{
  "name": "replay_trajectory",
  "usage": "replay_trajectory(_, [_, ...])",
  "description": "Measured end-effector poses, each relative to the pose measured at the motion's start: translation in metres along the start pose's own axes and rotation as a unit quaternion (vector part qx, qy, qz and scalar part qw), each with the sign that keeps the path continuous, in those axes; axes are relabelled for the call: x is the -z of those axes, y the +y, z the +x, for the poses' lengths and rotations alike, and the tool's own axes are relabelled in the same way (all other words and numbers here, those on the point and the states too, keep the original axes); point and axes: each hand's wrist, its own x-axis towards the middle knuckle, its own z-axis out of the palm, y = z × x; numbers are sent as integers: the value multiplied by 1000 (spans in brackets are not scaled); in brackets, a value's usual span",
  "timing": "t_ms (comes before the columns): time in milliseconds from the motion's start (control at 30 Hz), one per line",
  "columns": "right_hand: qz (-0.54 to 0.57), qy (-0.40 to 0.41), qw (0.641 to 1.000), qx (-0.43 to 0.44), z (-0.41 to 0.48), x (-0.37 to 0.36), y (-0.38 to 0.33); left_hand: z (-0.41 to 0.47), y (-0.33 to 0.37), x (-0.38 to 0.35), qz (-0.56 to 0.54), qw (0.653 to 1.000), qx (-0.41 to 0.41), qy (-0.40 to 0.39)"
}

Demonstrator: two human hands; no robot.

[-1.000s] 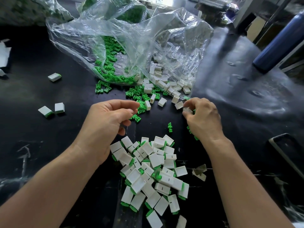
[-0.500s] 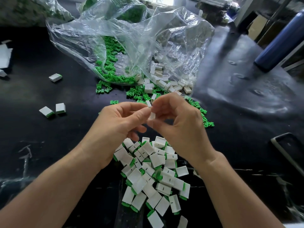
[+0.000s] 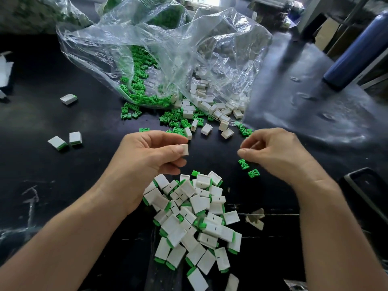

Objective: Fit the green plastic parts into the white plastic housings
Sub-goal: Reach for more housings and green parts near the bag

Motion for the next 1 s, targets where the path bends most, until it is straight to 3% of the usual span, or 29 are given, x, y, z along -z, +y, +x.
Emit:
replay_trajectory(200, [-100,-46,993,-34,2,-7,2,0,1,1,4,1000,4,5])
replay_trajectory(533, [-116,-41,992,8,1,-12,-2,-2,2,-1,-45,999,8,-10])
replay_trajectory(633, [20,2,999,32,-2,-11,-6,-2,2,-1,-53,998,11,-21])
replay_trajectory(733, [211,-14,974,76,-9,-12,-19,-3,2,-2,-55,998,13,-35])
replay_trajectory(900, [319,-31,935,150,-18,-22,-38,-3,2,-2,-57,998,15,-38])
replay_trajectory(1000, [329,-33,927,179,-23,-25,-43,-4,3,-2,-57,997,11,-40])
